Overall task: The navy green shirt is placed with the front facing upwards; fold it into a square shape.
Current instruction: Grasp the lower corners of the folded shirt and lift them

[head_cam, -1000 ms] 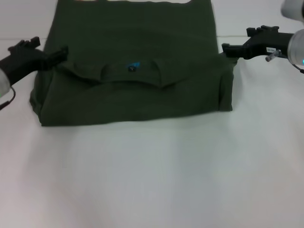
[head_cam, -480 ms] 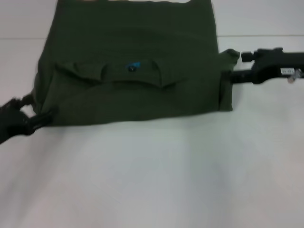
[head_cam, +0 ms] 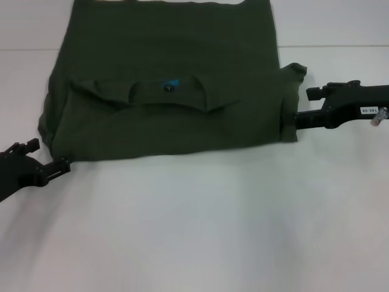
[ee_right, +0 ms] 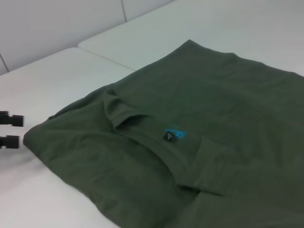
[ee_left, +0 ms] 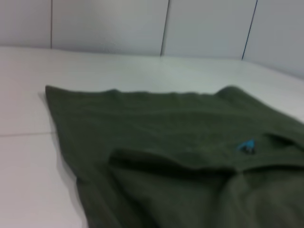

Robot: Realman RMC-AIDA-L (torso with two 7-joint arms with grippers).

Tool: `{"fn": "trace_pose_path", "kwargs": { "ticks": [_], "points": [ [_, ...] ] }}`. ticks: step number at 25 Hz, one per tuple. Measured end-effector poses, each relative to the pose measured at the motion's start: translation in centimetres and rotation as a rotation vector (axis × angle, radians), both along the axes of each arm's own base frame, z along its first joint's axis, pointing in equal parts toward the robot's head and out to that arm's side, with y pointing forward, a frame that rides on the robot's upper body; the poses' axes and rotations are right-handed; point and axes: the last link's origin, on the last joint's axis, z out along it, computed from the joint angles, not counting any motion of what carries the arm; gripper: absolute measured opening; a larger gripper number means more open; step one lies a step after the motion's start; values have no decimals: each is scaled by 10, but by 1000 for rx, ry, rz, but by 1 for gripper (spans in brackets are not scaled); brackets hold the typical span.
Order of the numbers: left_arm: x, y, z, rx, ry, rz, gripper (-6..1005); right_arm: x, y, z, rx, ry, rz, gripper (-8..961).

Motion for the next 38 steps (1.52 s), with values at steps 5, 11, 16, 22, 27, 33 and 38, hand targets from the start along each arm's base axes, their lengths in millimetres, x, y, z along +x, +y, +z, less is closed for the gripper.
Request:
{"fn": "trace_pose_path", "kwargs": {
  "ticks": [5,11,16,22,27,33,38],
  "points": [
    [0,8,-9,-14,63,0,859,2,-3,-3,-15,-4,7,919],
    [-2,16,-17,-25,118,31,845,3,-7,-8,-35,-8,52,918],
    [3,21,-20,-43,129,8,833,2,-8,-12,-48,0,76,918],
    [9,23,-23,-61,129,-23,590,2,-7,-11,-38,5,79,918],
    [11,24,-20,-53,117,-34,419,3,-5,-9,-25,3,78,918],
    [13,27,-20,-55,114,-32,284,9,-6,-10,-16,11,47,916],
    [15,30,-16,-52,90,-21,183,13,-2,-1,11,61,-67,917]
  ]
}}
